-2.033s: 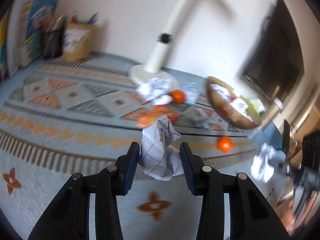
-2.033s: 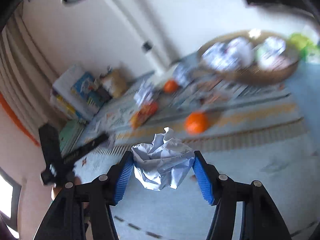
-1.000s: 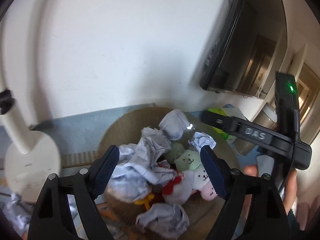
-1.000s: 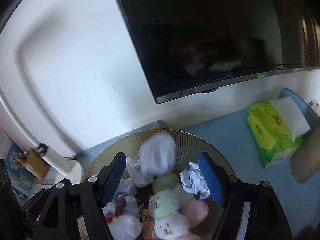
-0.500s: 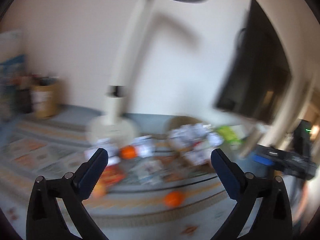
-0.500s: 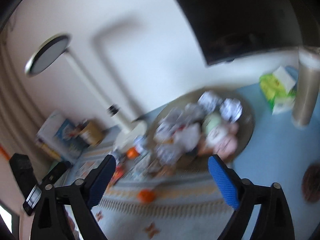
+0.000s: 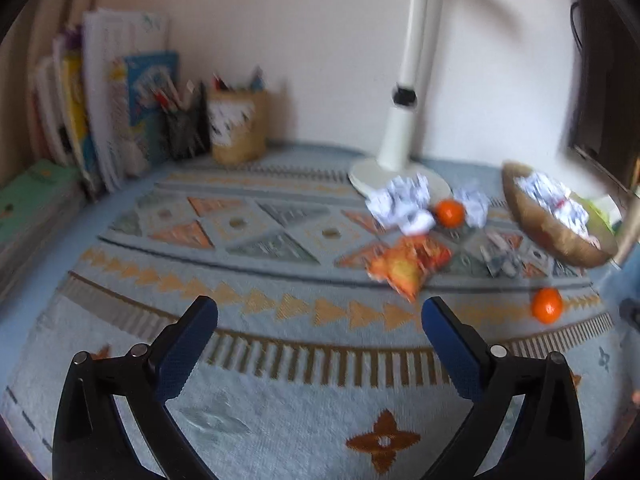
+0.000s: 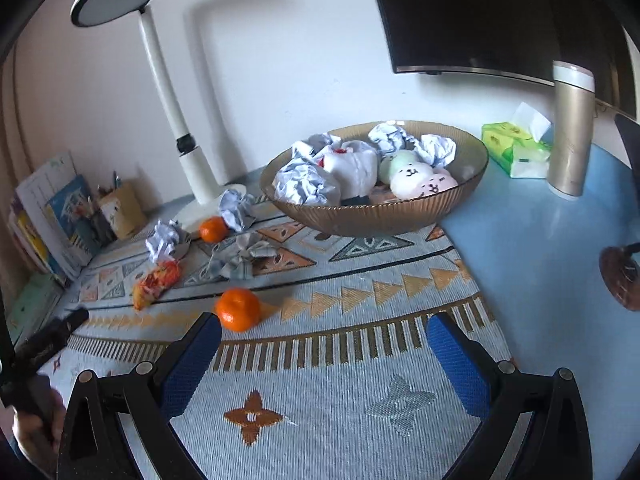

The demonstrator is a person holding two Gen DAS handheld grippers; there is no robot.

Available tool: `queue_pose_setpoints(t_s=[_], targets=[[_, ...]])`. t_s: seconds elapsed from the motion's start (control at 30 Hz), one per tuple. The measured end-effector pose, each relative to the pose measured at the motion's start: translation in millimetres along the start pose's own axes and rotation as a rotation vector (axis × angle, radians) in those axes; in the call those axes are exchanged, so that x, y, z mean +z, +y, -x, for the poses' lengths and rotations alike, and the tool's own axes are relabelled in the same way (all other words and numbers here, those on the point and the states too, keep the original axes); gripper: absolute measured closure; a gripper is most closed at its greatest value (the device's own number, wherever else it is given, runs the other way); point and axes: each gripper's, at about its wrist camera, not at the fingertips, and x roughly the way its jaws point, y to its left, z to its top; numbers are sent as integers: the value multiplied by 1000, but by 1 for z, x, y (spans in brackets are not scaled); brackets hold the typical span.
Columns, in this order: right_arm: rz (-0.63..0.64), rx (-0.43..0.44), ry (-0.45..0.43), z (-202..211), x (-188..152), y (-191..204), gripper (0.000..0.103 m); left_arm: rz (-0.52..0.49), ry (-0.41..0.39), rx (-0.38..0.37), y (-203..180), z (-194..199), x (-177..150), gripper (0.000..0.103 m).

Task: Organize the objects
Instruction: 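Move both open tools back toward the rug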

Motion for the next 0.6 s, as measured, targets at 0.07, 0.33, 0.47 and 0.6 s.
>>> queue_pose_setpoints(t_s=[0.07, 0.33, 0.47, 0.6], targets=[[-23, -31, -25, 2, 1, -4, 0, -5, 27, -12, 0, -4, -2, 1], [-57, 3, 23, -8, 4, -14, 0, -15, 34, -27, -1, -5, -6, 1], [10, -11, 19, -8, 2, -1, 0, -43, 67, -72, -4, -8, -6, 1], [95, -38, 20, -10, -1, 15, 0, -104, 153, -180, -18, -17, -1, 2]])
